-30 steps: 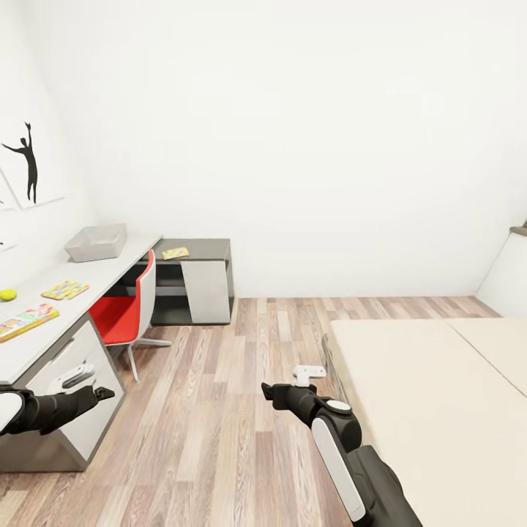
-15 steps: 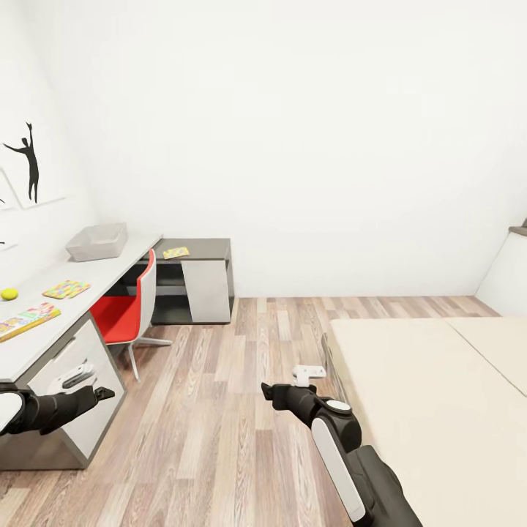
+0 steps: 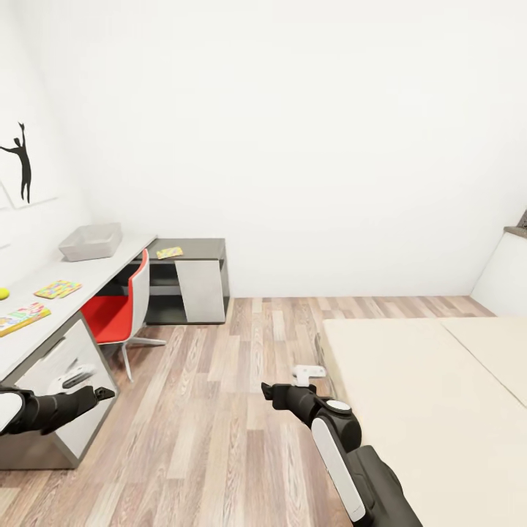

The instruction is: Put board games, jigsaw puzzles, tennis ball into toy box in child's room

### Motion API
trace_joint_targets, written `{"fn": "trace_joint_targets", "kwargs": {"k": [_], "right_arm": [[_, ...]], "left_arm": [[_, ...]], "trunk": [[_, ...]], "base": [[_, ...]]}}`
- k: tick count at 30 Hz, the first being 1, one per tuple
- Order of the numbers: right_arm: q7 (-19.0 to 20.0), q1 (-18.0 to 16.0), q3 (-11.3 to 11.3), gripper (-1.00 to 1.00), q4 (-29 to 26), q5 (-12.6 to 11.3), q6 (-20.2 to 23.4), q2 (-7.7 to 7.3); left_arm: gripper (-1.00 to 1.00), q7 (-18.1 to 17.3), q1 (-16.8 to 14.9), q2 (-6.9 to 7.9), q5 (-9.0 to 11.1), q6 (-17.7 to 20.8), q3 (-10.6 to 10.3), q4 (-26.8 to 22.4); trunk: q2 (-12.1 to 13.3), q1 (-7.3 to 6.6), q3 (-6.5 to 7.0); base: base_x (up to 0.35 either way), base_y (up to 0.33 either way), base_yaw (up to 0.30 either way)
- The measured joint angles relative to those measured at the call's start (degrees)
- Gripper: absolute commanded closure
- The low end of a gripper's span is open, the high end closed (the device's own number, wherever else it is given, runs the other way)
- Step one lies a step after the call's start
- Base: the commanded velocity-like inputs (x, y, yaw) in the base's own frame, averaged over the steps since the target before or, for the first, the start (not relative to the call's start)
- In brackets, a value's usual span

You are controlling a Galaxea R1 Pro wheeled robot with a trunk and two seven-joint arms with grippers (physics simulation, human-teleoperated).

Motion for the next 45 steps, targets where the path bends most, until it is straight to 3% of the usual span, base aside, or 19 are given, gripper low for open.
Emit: {"fn": "trace_joint_targets", "kwargs": {"k": [45], "right_arm": [[0.05,0.0,0.0,-1.0,0.0,0.0,0.0,-0.01]], "left_arm": [[-1.0,0.0,0.0,-0.01,-0.01,0.01,-0.01,0.0]], "trunk": [[0.01,0.0,0.0]], "base": [[0.0,-0.295,0.0]]}}
